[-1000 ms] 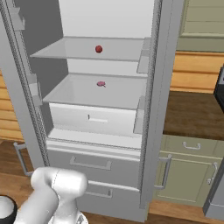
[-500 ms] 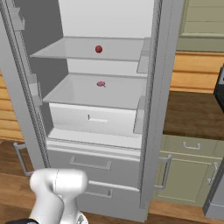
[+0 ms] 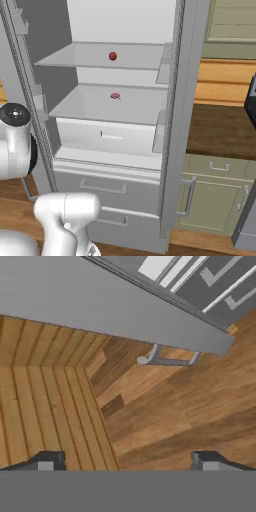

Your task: Take the strawberry from the fridge and place it on top of the pancake, located on the dining counter.

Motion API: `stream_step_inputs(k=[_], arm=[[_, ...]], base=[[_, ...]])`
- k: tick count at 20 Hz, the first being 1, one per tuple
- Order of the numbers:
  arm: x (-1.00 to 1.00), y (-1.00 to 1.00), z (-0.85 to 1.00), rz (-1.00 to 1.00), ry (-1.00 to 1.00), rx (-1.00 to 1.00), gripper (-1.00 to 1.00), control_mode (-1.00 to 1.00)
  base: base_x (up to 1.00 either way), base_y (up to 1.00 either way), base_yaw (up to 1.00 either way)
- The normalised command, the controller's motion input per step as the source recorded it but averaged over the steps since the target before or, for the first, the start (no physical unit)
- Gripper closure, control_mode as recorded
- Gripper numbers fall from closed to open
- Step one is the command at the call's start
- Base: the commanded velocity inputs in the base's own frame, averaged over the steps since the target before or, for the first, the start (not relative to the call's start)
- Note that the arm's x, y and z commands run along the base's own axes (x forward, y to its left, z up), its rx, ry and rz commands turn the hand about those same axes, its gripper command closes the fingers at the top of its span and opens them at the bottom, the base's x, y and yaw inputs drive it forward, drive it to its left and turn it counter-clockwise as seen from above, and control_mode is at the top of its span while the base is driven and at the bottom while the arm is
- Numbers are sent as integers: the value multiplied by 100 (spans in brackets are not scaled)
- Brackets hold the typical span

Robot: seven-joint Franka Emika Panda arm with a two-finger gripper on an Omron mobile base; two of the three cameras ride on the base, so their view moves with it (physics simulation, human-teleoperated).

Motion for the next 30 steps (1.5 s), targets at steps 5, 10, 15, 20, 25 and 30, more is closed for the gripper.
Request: stream_step_inputs(k=[5,10,15,20,25,30], arm=[[4,-71,2,23,5,43,-100,-100],[55,-46,0,17,0,29,-100,-100],[82,-8,-7,7,0,19,-100,-100],[84,0,0,4,-4,8,-100,-100],[45,6,0,8,-11,3,-100,-100],[13,30,2,3,-7,0,-100,-100]], base=[[0,0,0],[0,0,0],[0,0,0],[0,0,0],[0,0,0],[0,0,0]])
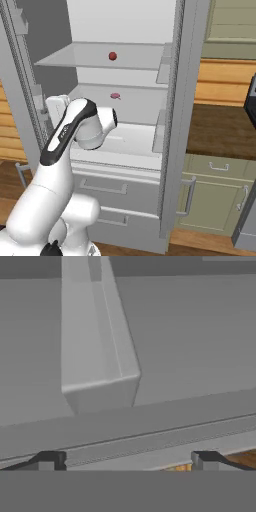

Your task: Take the strawberry from the fridge and place it on top of the pancake, located on the dining counter.

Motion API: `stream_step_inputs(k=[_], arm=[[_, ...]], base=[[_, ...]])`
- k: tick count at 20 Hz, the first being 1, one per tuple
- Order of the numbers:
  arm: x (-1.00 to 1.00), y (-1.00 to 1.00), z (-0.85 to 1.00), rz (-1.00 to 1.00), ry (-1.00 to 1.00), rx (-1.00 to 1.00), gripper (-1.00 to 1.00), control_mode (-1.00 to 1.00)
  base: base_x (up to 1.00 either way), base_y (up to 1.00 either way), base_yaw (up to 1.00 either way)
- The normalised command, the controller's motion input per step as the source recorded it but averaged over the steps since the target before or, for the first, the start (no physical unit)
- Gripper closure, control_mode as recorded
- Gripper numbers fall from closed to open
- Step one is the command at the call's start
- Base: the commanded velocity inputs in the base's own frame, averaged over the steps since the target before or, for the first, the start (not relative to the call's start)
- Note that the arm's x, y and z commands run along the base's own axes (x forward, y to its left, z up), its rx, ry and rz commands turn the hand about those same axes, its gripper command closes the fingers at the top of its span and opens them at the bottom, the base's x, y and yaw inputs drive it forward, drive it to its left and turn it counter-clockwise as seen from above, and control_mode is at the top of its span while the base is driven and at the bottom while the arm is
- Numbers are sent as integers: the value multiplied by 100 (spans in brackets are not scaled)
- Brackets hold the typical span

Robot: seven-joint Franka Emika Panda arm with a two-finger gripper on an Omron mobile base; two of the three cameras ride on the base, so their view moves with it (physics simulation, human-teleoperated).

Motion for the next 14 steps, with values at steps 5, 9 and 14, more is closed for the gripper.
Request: stream_step_inputs(k=[5,9,14], arm=[[4,49,0,0,-1,-2,-100,-100],[0,58,0,0,0,0,-100,-100],[0,59,0,0,0,0,-100,-100]], base=[[0,0,0],[0,0,0],[0,0,0]])
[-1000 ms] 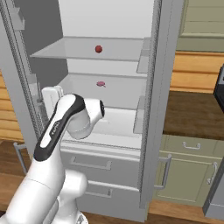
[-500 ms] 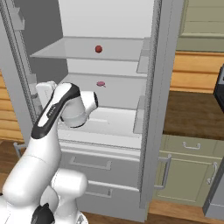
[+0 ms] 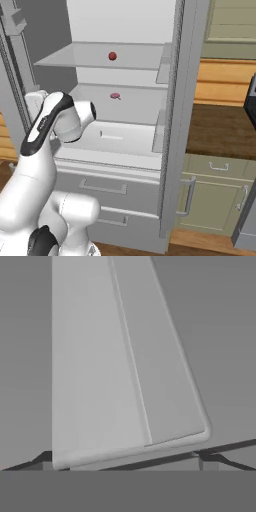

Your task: Take the strawberry from the fridge and place it on top of the pancake, located on the dining counter.

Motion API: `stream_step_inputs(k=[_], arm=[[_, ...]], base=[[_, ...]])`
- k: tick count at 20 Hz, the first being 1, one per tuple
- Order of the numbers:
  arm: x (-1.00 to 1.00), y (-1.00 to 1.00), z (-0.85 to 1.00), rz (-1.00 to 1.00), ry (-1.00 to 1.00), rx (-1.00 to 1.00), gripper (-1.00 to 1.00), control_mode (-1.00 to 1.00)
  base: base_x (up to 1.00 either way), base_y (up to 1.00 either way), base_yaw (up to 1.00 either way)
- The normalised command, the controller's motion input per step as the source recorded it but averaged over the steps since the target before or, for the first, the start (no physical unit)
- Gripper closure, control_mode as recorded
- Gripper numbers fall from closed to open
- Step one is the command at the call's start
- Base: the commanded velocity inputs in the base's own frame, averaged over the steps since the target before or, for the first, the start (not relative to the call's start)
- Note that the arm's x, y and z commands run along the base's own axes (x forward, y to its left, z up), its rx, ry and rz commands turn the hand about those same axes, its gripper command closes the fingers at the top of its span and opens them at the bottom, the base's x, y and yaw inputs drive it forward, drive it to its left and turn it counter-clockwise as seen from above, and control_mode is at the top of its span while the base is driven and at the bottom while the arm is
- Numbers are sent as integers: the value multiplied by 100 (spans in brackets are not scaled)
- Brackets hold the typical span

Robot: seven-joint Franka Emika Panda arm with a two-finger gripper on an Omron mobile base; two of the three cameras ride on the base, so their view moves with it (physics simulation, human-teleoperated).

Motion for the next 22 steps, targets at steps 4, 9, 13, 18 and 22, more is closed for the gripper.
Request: stream_step_inputs(k=[4,9,13,18,22], arm=[[-1,61,0,0,0,-1,-100,-100],[0,80,0,-1,0,-4,-100,-100],[0,75,0,-1,1,-4,-100,-100],[0,65,0,-1,3,-5,-100,-100],[0,28,1,0,3,-4,-100,-100]], base=[[0,0,0],[0,0,0],[0,0,0],[0,0,0],[0,0,0]])
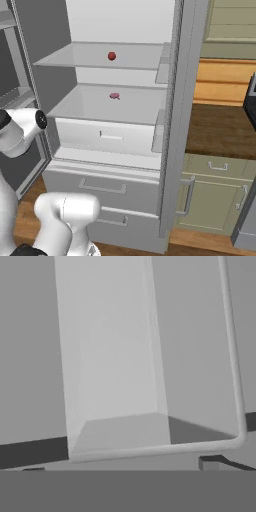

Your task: Take the strawberry from the fridge and place it on top of the pancake, located on the dining counter.

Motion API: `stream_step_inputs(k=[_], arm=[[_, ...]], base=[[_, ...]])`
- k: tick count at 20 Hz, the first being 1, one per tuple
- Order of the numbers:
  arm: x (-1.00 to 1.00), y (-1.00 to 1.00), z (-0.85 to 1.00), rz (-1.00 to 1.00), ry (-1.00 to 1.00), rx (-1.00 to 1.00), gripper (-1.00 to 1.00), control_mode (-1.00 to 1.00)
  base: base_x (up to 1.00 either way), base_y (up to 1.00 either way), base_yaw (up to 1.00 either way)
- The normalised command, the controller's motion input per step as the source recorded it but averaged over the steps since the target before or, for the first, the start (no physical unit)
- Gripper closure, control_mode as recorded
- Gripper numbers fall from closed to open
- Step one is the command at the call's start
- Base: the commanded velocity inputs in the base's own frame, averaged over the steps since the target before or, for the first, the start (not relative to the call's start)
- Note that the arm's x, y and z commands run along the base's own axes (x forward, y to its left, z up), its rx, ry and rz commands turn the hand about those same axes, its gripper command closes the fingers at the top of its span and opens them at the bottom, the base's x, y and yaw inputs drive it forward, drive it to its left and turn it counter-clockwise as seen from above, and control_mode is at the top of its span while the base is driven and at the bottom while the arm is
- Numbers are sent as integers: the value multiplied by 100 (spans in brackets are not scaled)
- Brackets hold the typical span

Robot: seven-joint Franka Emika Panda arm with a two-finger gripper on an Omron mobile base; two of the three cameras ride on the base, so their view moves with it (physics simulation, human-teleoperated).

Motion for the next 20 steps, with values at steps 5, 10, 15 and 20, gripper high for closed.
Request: stream_step_inputs(k=[5,10,15,20], arm=[[-13,-20,8,-2,0,-1,-100,-100],[-15,-62,3,-8,0,-12,-100,-100],[-2,-73,0,-3,0,-40,-100,-100],[1,-92,0,0,0,-72,-100,-100]], base=[[0,0,0],[0,0,0],[0,0,0],[0,0,0]])
